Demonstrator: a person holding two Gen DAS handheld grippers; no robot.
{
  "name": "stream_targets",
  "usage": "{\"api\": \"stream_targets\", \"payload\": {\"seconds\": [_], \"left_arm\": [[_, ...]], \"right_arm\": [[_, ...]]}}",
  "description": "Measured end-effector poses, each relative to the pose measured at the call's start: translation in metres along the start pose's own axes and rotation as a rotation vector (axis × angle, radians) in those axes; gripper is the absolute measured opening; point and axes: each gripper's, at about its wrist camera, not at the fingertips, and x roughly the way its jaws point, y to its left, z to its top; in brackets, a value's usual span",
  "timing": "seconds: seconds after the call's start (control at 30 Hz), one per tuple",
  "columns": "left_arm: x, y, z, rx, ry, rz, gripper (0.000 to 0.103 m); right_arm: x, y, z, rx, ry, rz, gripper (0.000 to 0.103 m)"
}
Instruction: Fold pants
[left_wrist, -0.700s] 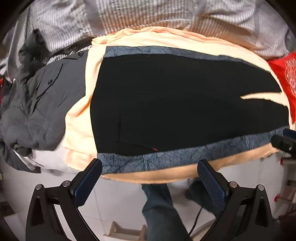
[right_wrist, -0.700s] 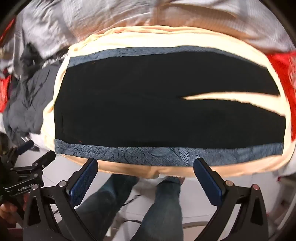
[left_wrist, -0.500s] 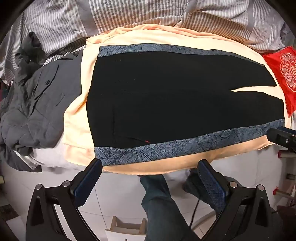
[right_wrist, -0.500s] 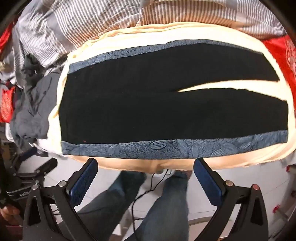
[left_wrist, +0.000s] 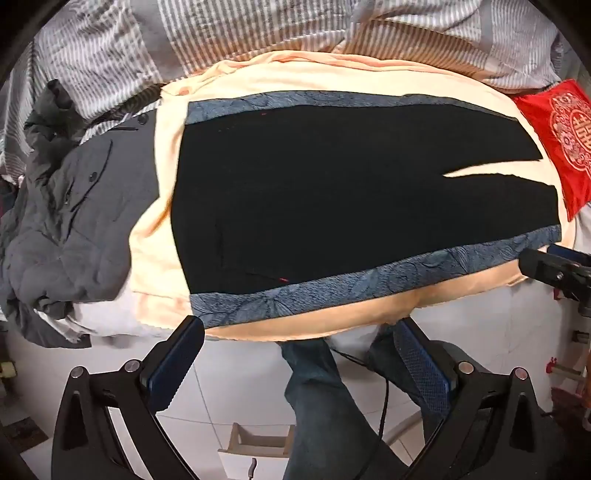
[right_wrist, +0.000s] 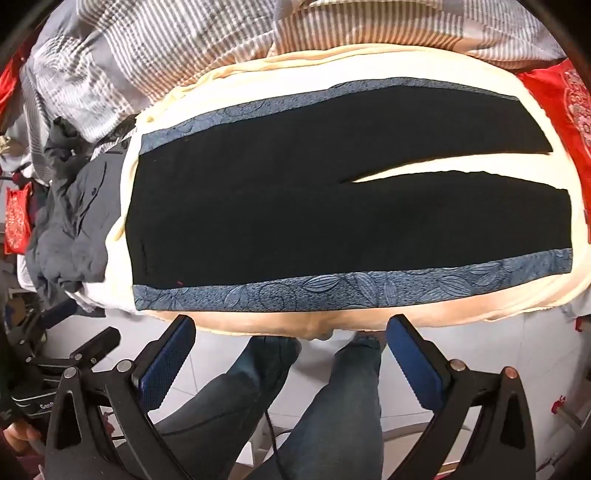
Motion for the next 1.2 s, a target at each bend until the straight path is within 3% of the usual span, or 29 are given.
{"api": "stream_targets", "payload": {"seconds": [0.17, 1.2], "left_arm": [[-0.001, 0.001, 0.003, -0.004, 0.004, -0.016, 0.103], [0.001, -0.024, 0.004, 0.048, 0.009, -0.021, 0.103]], "right_arm": [[0.001, -0.022, 0.001, 0.154, -0.009, 0.004, 0.103], [-0.008, -0.046, -0.010, 0.210, -0.002, -0.035, 0.103]]}}
